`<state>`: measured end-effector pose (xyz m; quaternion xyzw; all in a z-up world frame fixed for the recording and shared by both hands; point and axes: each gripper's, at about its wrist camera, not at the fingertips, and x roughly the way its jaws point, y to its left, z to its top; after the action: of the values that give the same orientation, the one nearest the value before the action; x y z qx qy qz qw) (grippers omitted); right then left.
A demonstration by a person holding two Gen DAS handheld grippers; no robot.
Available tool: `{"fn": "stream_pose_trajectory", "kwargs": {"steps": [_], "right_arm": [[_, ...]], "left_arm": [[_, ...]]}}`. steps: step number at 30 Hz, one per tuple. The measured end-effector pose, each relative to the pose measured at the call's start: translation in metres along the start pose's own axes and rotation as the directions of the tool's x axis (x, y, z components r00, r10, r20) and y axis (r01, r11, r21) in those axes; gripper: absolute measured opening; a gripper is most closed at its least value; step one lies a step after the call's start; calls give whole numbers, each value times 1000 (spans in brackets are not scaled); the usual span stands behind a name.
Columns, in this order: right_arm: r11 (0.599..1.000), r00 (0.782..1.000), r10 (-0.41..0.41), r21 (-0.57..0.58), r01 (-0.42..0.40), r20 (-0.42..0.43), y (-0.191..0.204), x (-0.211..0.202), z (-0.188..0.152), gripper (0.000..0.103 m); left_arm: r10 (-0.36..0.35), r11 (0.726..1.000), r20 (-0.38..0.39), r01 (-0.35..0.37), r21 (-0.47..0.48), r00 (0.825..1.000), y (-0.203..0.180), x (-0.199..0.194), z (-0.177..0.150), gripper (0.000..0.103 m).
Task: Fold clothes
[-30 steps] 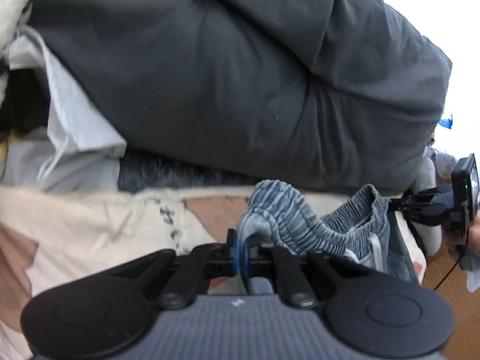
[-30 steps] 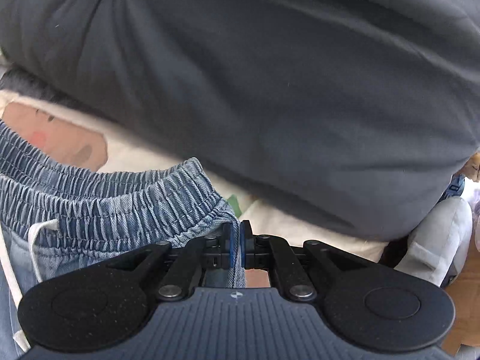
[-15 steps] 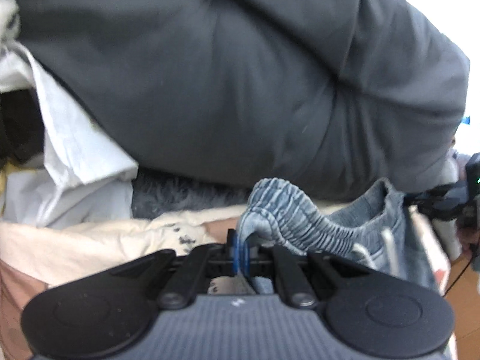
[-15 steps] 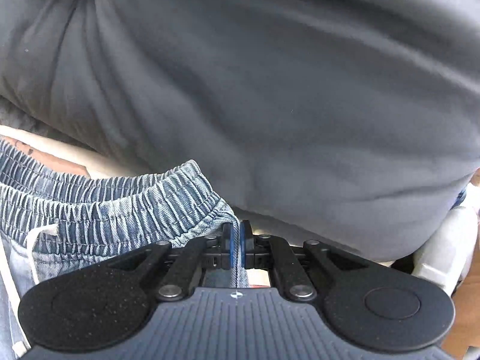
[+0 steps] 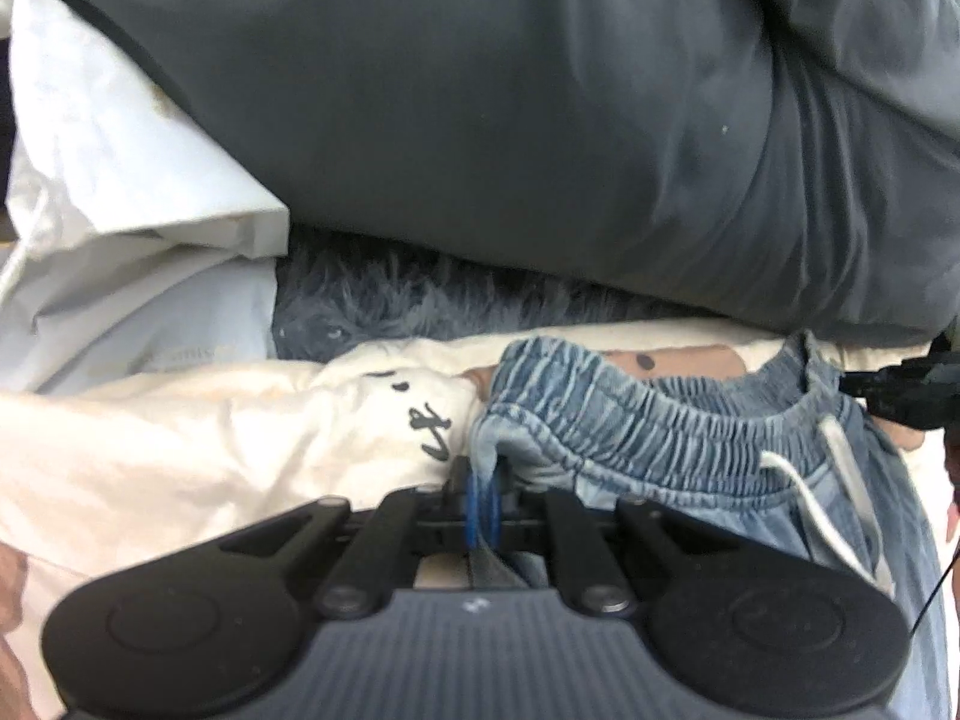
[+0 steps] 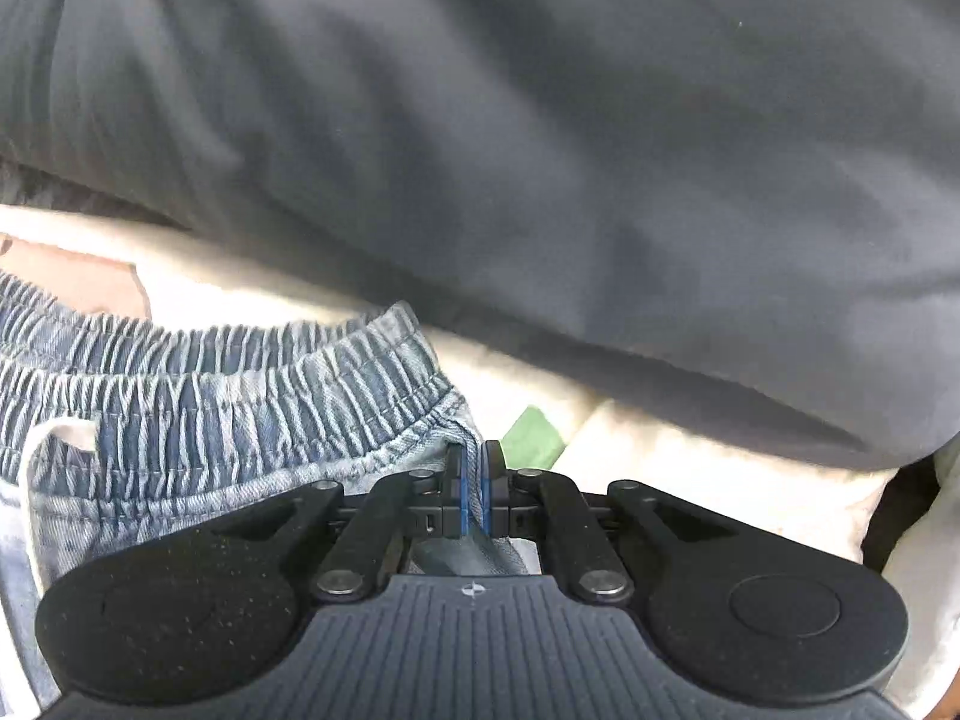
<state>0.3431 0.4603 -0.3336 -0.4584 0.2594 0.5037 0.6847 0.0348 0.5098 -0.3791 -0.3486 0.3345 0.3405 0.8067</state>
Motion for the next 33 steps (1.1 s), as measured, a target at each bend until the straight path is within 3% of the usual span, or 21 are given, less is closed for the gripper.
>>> {"fn": "stream_pose_trajectory", "kwargs": {"steps": [3, 5, 9, 11, 15, 18, 20, 22, 26, 30, 33], "right_arm": [[998, 995, -6, 69, -1, 98, -13, -18, -4, 2], [998, 991, -14, 55, 7, 136, -13, -25, -9, 1], [994, 990, -19, 107, 4, 140, -14, -15, -15, 1], [989, 991, -26, 146, 7, 130, -13, -8, -18, 1], [983, 999, 31, 181, -35, 24, -13, 12, -25, 3], [980, 998, 63, 188, -58, -21, -23, 0, -29, 19], [970, 994, 108, 217, -105, -2, -34, -24, -38, 40], [959, 989, 144, 244, -147, 29, -47, -57, -52, 49], [946, 988, 145, 287, -152, 45, -64, -130, -85, 53], [925, 990, 137, 355, -134, 17, -85, -197, -125, 55], [934, 994, 105, 347, -87, -33, -93, -250, -155, 55]], "left_arm": [[10, 1000, 59, -12, 26, 998, -11, -20, 3, 4], [25, 999, 76, -28, 35, 997, -15, -25, 4, 4], [69, 997, 73, -72, 32, 995, -17, -16, 3, 4], [88, 995, 47, -91, 52, 995, -20, -10, 3, 4], [106, 993, -55, -102, 67, 993, -17, 5, 2, 7], [148, 978, -82, -133, 159, 986, -28, 3, 5, 12], [147, 979, -86, -132, 153, 985, -29, -2, 6, 13], [151, 978, -88, -136, 157, 985, -31, -8, 7, 15], [160, 968, -74, -142, 205, 984, -40, -23, 7, 34], [154, 961, -102, -125, 248, 983, -48, -44, 6, 35], [146, 955, -104, -113, 275, 984, -52, -65, 10, 38]]}}
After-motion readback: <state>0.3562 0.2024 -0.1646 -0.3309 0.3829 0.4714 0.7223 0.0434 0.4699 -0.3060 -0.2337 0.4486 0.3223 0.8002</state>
